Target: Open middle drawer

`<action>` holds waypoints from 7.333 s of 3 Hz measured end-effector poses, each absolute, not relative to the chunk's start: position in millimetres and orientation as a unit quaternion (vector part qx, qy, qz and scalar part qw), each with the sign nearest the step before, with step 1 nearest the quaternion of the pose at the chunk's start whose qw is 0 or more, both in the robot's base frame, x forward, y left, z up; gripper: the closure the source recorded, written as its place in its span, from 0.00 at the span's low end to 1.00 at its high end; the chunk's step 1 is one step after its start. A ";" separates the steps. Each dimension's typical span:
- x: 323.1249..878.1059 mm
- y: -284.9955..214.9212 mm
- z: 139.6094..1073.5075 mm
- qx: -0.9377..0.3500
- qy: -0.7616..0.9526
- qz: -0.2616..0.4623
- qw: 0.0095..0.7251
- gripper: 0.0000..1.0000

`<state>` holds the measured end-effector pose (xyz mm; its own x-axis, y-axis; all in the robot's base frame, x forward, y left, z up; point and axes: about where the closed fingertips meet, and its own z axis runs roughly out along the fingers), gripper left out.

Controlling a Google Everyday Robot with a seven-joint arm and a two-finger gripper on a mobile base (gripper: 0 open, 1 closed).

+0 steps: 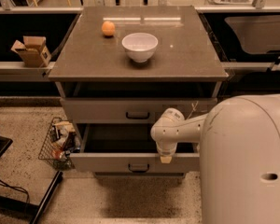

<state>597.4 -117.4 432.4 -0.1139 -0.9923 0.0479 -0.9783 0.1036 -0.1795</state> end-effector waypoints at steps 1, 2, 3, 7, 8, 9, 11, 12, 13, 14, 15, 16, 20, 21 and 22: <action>597.2 -117.4 432.4 -0.664 0.742 -0.083 0.042 1.00; 571.4 -128.5 433.3 -0.667 0.741 -0.071 0.025 1.00; 571.4 -128.4 433.7 -0.667 0.741 -0.071 0.025 1.00; 571.3 -128.4 433.6 -0.667 0.741 -0.071 0.025 0.05; 571.3 -128.4 433.6 -0.667 0.741 -0.071 0.025 0.00; 568.3 -134.6 421.5 -0.659 0.750 -0.062 0.013 0.00; 505.3 -134.5 398.9 -0.633 0.771 -0.023 -0.068 0.49; 485.0 -124.3 412.6 -0.635 0.768 -0.022 -0.080 0.80; 484.0 -124.3 412.6 -0.635 0.768 -0.022 -0.080 1.00; 437.9 -139.3 415.6 -0.636 0.764 0.013 -0.111 1.00; 434.4 -140.0 415.2 -0.634 0.765 0.019 -0.113 1.00; 424.8 -141.1 414.1 -0.631 0.766 0.032 -0.118 1.00; 401.7 -139.5 412.7 -0.642 0.753 0.073 -0.125 0.60; 386.6 -138.5 411.3 -0.656 0.737 0.101 -0.130 0.29; 388.5 -138.5 411.3 -0.656 0.737 0.101 -0.130 0.06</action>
Offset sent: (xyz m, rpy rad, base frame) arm -0.2294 -0.1140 0.0185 -0.0410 0.3623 0.0232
